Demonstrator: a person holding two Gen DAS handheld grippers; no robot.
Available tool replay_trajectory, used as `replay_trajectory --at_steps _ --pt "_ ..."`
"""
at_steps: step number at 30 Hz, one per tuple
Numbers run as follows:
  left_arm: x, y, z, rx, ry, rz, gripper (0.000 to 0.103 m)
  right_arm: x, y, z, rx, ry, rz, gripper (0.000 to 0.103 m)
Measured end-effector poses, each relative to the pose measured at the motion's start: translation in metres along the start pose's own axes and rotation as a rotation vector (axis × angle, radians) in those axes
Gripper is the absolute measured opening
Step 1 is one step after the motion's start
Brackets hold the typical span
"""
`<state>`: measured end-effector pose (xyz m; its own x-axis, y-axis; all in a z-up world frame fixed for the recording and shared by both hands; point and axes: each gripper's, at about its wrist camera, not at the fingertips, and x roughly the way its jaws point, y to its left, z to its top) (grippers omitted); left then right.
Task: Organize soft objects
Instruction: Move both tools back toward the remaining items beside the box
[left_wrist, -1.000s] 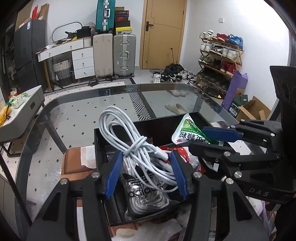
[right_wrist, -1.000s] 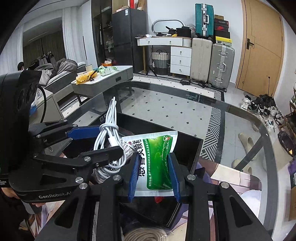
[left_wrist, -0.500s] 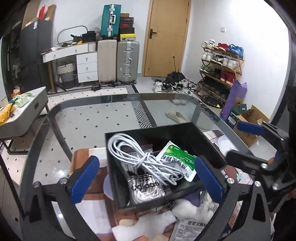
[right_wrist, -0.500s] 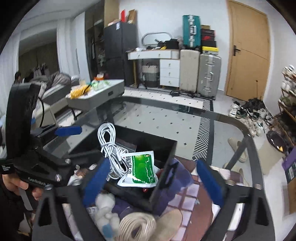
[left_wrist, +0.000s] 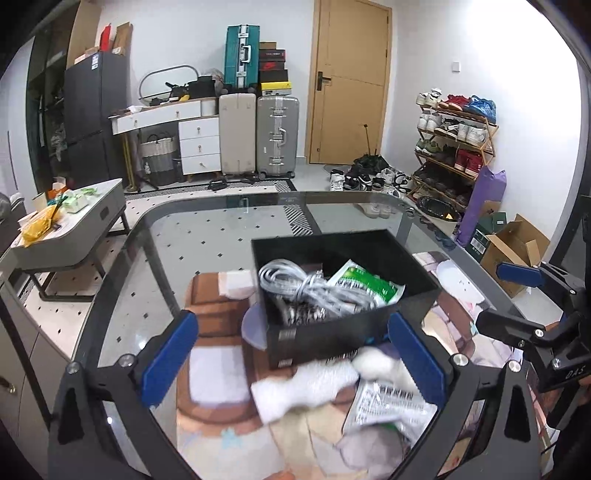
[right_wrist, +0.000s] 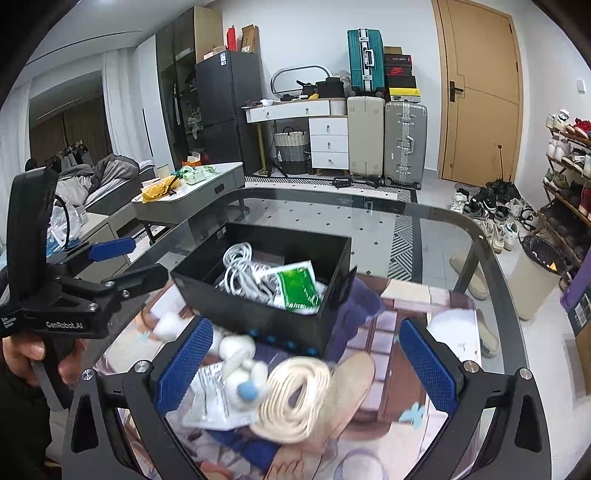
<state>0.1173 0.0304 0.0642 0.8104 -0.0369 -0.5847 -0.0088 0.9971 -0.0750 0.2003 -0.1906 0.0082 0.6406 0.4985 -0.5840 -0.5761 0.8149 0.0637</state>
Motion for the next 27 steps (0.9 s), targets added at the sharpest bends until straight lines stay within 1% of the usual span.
replay_trajectory --at_steps 4,8,10,16,18,27 --pt "-0.01 0.003 -0.016 -0.02 0.007 -0.004 0.103 -0.001 0.004 -0.012 0.002 0.018 -0.009 0.102" --pt "-0.018 0.003 -0.028 -0.027 -0.003 0.004 0.103 -0.003 0.008 -0.015 0.001 0.009 0.009 0.102" --pt "-0.02 0.002 -0.034 -0.022 -0.007 0.017 0.103 -0.001 0.009 -0.015 -0.007 0.019 0.004 0.103" --pt "-0.018 0.004 -0.043 -0.028 -0.008 0.029 0.103 0.0 0.014 -0.017 -0.021 0.029 0.005 0.103" --pt "-0.012 0.006 -0.046 -0.025 0.003 0.046 0.103 0.003 0.015 -0.018 -0.032 0.04 0.0 0.103" --pt "0.011 0.005 -0.061 -0.033 0.074 0.058 0.103 0.02 0.012 -0.026 -0.018 0.087 0.004 0.102"
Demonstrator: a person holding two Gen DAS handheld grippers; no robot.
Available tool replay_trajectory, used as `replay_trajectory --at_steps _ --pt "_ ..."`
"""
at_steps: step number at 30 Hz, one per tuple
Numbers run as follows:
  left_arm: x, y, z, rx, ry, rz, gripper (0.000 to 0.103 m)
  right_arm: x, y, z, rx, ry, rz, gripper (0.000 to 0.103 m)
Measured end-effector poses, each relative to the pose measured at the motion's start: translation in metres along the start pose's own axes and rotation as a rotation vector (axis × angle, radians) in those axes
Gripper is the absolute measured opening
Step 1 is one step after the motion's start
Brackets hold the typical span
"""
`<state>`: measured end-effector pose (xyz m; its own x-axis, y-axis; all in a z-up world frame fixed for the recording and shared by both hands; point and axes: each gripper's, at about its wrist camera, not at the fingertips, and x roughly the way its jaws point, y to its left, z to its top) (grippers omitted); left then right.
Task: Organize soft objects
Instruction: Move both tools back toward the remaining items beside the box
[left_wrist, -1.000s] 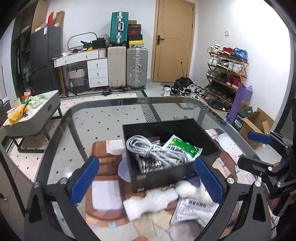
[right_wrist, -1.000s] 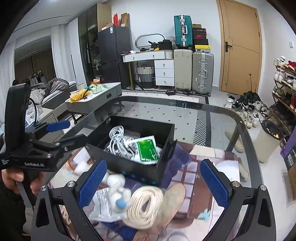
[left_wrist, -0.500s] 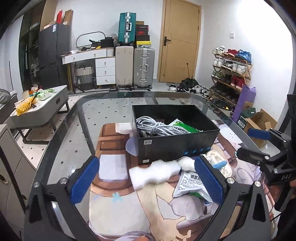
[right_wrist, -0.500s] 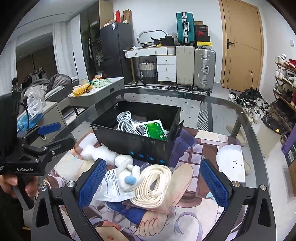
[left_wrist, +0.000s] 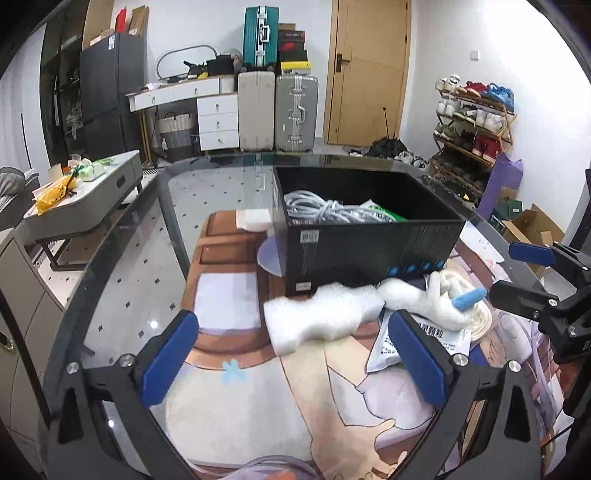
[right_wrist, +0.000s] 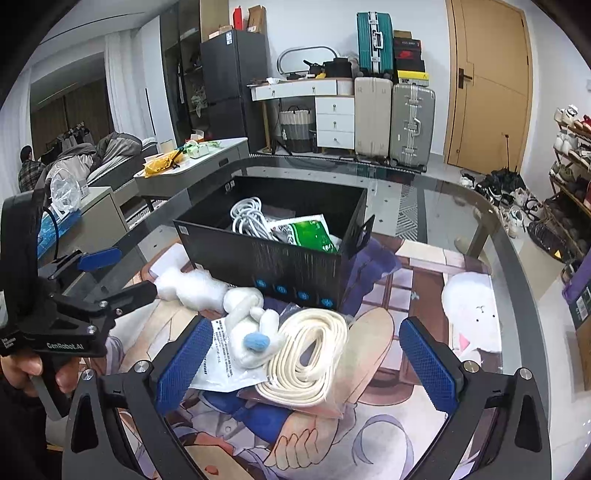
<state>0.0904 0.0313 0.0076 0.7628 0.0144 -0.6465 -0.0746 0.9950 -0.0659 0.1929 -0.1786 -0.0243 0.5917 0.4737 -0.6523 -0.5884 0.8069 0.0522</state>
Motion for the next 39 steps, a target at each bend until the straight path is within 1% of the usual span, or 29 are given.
replay_trajectory --at_steps 4,11,14,18,22,27,32,34,39 --pt "0.006 -0.002 -0.001 0.01 0.021 -0.014 0.103 0.006 0.001 -0.004 -0.01 0.02 0.007 0.102" --pt "0.015 0.007 -0.001 -0.028 0.072 -0.007 0.103 0.019 -0.005 -0.014 -0.029 0.082 -0.018 0.102" --pt "0.02 0.009 -0.002 -0.041 0.095 -0.018 0.103 0.02 -0.01 -0.018 -0.033 0.096 -0.013 0.102" --pt "0.025 0.013 -0.004 -0.062 0.121 -0.043 0.103 0.02 -0.017 -0.021 -0.033 0.105 -0.035 0.103" --pt "0.025 0.017 -0.004 -0.082 0.124 -0.06 0.103 0.021 -0.026 -0.024 -0.021 0.123 -0.059 0.103" --pt "0.024 0.015 -0.005 -0.074 0.119 -0.076 0.103 0.037 -0.035 -0.023 0.053 0.155 -0.071 0.102" --pt "0.025 0.013 -0.004 -0.064 0.125 -0.078 0.103 0.049 -0.026 -0.021 0.055 0.175 -0.077 0.102" --pt "0.026 0.012 -0.004 -0.058 0.128 -0.078 0.103 0.053 -0.025 -0.02 0.068 0.185 -0.061 0.102" --pt "0.026 0.009 -0.005 -0.048 0.131 -0.075 0.103 0.061 -0.013 -0.019 0.04 0.198 -0.047 0.102"
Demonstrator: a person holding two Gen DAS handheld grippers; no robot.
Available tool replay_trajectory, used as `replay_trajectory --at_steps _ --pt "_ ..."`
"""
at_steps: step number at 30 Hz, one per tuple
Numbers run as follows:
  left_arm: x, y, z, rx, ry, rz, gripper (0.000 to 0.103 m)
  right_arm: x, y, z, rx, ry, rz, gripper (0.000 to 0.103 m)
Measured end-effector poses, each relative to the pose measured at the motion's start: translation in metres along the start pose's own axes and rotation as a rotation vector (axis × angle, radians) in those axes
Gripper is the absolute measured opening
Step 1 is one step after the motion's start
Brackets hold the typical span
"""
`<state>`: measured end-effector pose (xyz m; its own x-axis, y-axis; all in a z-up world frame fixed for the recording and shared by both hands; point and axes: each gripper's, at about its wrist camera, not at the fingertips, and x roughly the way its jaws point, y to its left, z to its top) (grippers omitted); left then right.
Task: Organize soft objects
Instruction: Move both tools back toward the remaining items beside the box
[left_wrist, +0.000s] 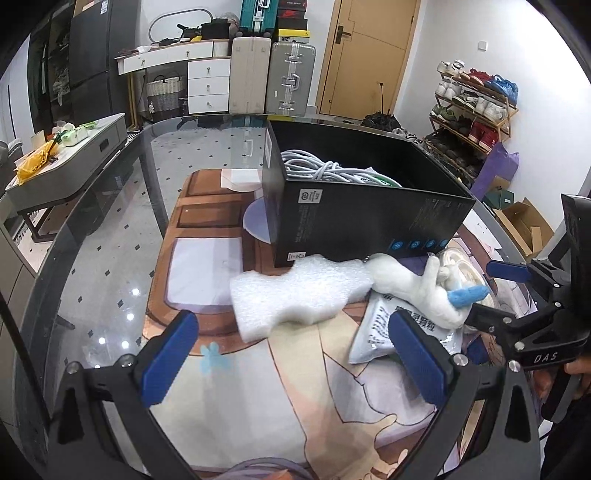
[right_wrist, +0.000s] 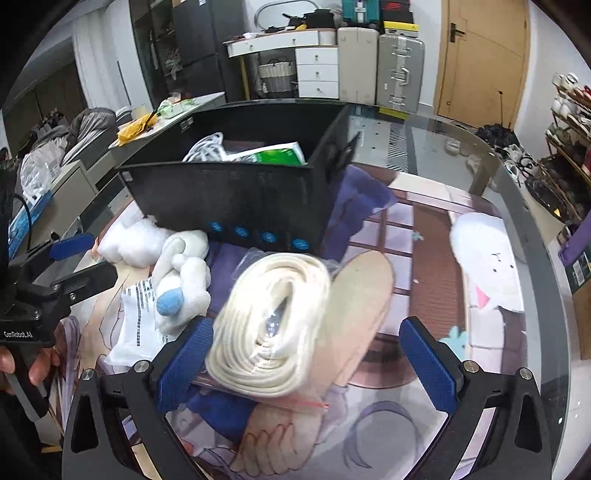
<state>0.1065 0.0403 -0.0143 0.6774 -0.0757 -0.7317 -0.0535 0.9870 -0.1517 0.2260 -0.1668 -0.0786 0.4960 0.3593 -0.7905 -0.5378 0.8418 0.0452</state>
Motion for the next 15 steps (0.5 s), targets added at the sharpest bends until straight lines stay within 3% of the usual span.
replay_trajectory --at_steps 11,15 --pt "0.004 0.0 0.002 0.006 0.031 0.024 0.103 0.014 -0.001 0.0 0.01 0.024 -0.053 0.102" --pt "0.011 0.002 0.006 0.013 0.043 0.066 0.103 0.013 -0.007 -0.002 -0.001 0.028 -0.049 0.102"
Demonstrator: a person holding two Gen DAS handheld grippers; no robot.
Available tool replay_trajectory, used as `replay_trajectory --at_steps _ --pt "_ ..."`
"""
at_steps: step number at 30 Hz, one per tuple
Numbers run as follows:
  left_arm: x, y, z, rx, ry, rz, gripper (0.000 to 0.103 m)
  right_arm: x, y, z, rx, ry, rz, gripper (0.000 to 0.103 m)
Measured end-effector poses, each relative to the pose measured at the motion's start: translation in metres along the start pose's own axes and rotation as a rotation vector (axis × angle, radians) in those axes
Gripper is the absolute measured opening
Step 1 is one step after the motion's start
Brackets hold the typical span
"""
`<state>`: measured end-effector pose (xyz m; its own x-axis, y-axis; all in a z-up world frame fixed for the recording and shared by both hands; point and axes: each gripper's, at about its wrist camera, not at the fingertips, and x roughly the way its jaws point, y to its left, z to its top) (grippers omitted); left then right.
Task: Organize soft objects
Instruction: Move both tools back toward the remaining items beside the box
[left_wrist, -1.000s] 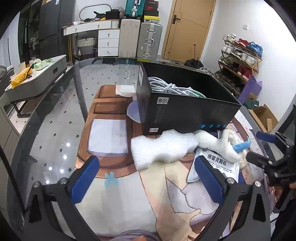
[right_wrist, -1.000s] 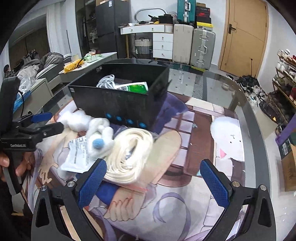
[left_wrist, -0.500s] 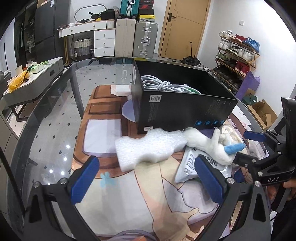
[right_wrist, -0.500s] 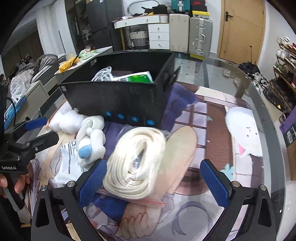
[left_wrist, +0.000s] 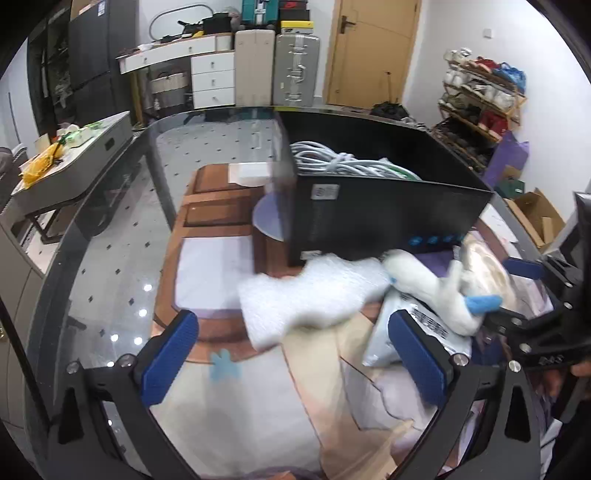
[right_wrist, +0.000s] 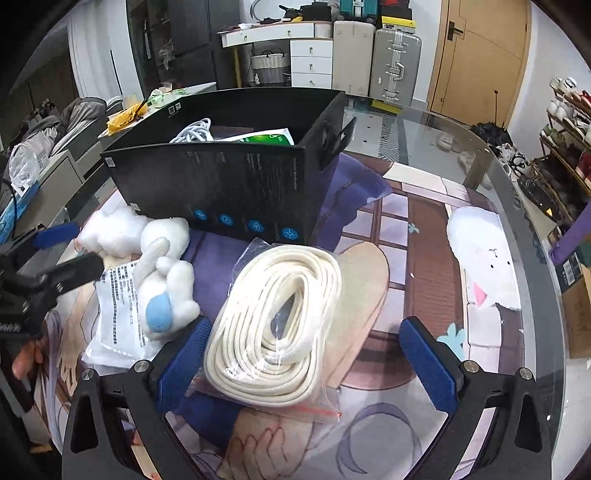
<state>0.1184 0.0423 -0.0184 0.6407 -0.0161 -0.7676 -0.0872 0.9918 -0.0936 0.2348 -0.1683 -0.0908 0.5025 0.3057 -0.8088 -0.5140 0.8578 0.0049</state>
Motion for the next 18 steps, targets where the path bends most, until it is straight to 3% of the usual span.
replay_trajectory --at_steps 2,10,18 --pt "0.004 0.004 0.004 -0.014 0.003 0.023 0.103 -0.001 -0.002 -0.002 0.0 -0.002 0.002 0.102" --pt "0.018 0.003 0.007 -0.014 0.05 -0.008 0.103 -0.002 -0.002 -0.005 -0.006 -0.004 0.004 0.102" --pt "0.025 -0.007 0.01 0.016 0.07 0.051 0.103 -0.001 -0.002 -0.005 -0.003 -0.002 0.002 0.102"
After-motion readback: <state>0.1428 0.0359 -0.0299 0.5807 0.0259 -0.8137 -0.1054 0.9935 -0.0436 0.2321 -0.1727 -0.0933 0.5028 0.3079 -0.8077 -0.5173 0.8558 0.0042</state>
